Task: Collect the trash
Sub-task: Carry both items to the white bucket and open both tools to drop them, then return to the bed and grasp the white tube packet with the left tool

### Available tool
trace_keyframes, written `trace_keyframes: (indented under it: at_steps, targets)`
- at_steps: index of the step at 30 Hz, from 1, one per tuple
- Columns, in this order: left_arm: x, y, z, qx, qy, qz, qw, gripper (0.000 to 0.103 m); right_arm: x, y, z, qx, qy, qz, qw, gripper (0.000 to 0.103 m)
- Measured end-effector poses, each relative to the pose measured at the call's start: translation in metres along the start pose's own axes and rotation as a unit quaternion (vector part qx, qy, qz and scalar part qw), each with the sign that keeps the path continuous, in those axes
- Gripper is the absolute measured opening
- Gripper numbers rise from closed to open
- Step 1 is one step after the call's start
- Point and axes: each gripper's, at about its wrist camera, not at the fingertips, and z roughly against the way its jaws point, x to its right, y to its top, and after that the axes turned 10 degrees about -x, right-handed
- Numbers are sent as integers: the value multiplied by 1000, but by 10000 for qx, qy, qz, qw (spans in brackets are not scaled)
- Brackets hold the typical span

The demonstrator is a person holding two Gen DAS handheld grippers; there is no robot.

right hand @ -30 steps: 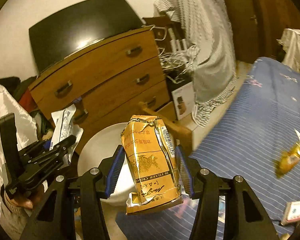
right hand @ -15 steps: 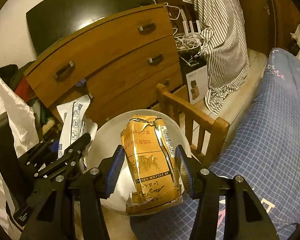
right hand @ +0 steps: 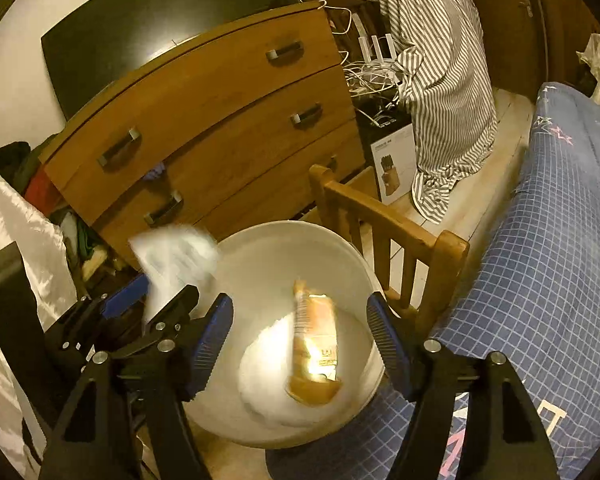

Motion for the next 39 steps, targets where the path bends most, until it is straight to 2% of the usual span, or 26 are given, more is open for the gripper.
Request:
trace_keyframes:
  at_steps: [10,20,24,30,33,39]
  targets:
    - [8,-2,5,26,151,-39,9999,56,18,-7,21,156,-59,3,9999,70]
    - [21,-9,26,152,226,-48,9996,57,33,-32,58,482,-304,61,9984,70]
    - [34,-14,38,243,130,-89,9996,63,42,-49,82,729,-483,41,9962,70]
    - [73,-34,57,346,-200,-393,9984,66,59,-91,131,1342,-1098,42,9848,70]
    - [100,-46,60,291,-417,-597,9969,67,77,-124,161,1665,-1413,-47,9758,70]
    - [160,-71,59,70,-805,-1057,9911,69,127,-182,204,1824,-1903,-389,9638,70]
